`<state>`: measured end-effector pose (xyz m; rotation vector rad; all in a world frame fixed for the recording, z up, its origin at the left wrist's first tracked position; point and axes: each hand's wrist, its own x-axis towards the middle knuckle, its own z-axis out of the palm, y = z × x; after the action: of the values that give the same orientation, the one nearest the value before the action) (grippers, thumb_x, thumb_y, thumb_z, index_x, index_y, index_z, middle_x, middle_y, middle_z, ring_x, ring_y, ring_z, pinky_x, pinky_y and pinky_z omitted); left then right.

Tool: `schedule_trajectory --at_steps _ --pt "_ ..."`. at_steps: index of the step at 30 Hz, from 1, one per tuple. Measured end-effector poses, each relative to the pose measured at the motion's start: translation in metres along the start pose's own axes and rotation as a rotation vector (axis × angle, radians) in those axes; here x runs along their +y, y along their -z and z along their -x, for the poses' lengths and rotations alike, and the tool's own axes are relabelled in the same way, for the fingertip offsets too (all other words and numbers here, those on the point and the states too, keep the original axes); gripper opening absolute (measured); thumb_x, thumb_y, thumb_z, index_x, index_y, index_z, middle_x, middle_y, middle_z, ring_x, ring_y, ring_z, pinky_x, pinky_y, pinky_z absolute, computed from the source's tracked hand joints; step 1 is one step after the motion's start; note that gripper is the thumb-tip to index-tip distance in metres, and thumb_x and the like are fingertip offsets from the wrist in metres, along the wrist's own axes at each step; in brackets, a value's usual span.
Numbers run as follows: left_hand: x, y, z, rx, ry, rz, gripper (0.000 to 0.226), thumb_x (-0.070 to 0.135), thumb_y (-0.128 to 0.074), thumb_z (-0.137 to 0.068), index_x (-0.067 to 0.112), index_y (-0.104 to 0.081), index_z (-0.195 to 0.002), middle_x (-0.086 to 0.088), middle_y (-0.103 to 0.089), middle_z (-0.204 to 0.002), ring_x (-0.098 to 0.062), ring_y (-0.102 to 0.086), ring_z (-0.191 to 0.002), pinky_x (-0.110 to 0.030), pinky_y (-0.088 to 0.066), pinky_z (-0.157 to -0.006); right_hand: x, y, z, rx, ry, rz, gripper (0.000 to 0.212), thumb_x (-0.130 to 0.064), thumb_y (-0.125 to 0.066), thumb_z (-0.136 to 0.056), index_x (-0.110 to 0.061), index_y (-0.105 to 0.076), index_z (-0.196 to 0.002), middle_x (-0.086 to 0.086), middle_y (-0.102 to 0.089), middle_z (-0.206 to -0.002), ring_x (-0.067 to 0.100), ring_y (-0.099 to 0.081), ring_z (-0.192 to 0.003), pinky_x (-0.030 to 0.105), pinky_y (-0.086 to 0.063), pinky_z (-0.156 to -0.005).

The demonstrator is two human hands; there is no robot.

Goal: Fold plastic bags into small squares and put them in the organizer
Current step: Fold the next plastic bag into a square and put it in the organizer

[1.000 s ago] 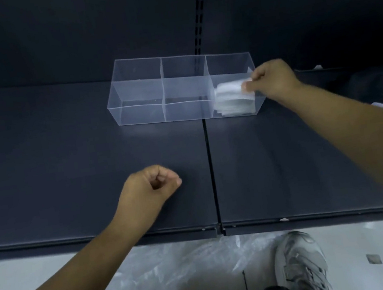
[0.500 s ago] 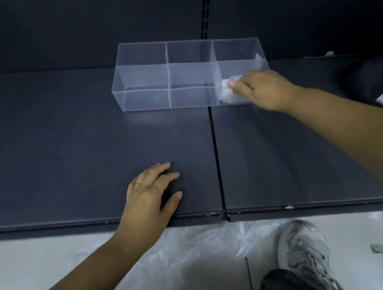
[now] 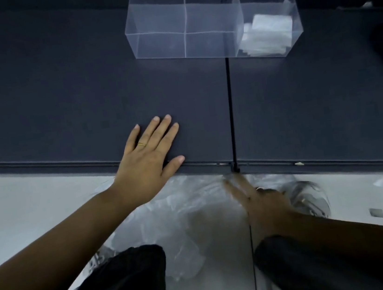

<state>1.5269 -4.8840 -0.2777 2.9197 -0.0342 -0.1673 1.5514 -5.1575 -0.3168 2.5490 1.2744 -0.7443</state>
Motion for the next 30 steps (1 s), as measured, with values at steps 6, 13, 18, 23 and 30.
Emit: schedule_trajectory --at_steps 6,13,18,23,30 --pt "0.006 0.023 -0.007 -0.098 0.082 0.454 0.065 0.064 -0.029 -0.086 0.033 -0.038 -0.143 0.015 -0.022 -0.156 0.001 -0.004 -0.145 -0.027 0.000 -0.118 0.003 0.052 0.001 -0.001 0.065 -0.477 0.024 -0.039 -0.056 -0.092 -0.025 -0.049 -0.074 -0.004 -0.056 -0.078 0.013 -0.058 -0.077 0.030 -0.039 -0.066" --pt "0.025 0.077 -0.019 -0.320 0.048 1.357 0.050 0.043 -0.071 -0.082 0.021 -0.061 -0.125 0.005 -0.068 -0.118 -0.013 -0.064 -0.109 -0.021 -0.051 -0.085 0.029 0.150 -0.004 0.305 -0.127 -1.416 0.046 -0.049 -0.048 -0.088 -0.019 -0.056 -0.055 -0.002 -0.054 -0.050 0.007 -0.047 -0.044 0.016 -0.040 -0.047" --pt "0.021 0.064 -0.041 -0.042 0.368 1.372 0.035 0.022 -0.075 -0.068 0.019 -0.067 -0.102 0.001 -0.074 -0.083 -0.011 -0.071 -0.079 -0.015 -0.053 -0.069 0.063 0.144 -0.012 0.396 -0.203 -1.517 0.050 -0.045 -0.054 -0.087 0.004 -0.065 -0.083 0.010 -0.065 -0.075 0.016 -0.057 -0.065 0.022 -0.047 -0.060" --pt "-0.010 0.056 -0.048 0.055 0.584 1.432 0.032 0.016 -0.071 -0.076 0.018 -0.067 -0.107 0.005 -0.072 -0.073 -0.005 -0.066 -0.062 -0.017 -0.053 -0.057 0.099 0.135 -0.011 0.569 -0.428 -1.673 0.030 -0.038 -0.067 -0.084 -0.010 -0.069 -0.073 0.001 -0.065 -0.064 0.010 -0.057 -0.054 0.021 -0.046 -0.052" --pt "-0.021 0.046 -0.053 0.272 0.734 1.062 0.041 0.023 -0.070 -0.086 0.013 -0.060 -0.124 -0.004 -0.065 -0.106 -0.017 -0.062 -0.089 -0.024 -0.048 -0.081 0.118 0.123 -0.014 0.729 -0.522 -1.617 0.036 -0.041 -0.060 -0.089 -0.013 -0.059 -0.067 -0.002 -0.053 -0.054 0.008 -0.041 -0.045 0.020 -0.032 -0.044"
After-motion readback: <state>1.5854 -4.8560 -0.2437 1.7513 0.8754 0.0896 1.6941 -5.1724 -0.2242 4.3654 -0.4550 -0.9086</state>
